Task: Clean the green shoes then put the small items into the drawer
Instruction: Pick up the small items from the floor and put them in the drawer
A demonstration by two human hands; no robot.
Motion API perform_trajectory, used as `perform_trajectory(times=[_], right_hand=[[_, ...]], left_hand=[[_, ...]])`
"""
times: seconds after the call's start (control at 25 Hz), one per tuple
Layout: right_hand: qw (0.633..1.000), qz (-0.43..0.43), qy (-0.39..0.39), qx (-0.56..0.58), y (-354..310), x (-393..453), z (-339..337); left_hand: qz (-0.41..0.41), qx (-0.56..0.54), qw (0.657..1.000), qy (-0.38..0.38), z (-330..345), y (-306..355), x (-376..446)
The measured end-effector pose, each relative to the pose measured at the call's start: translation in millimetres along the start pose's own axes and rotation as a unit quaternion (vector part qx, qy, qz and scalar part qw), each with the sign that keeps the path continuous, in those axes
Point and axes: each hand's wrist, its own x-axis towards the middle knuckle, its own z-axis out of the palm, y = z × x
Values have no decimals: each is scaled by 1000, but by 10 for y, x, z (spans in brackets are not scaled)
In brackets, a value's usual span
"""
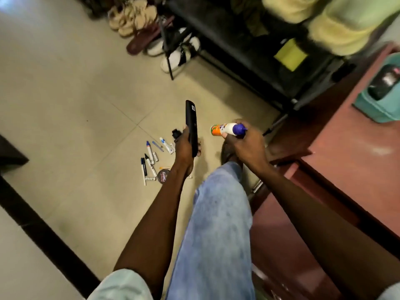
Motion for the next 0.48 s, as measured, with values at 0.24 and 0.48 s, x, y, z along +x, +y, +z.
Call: perform_trajectory(times=[0.24,0.48], right_hand=[[998,-19,64,8,-279,-1406,-1730],[989,86,107,-47,445,-2657,-2625]], left_hand=[[49,9,981,-190,796,424,-1414],[-2,253,909,-331,1537,-457,-2716]])
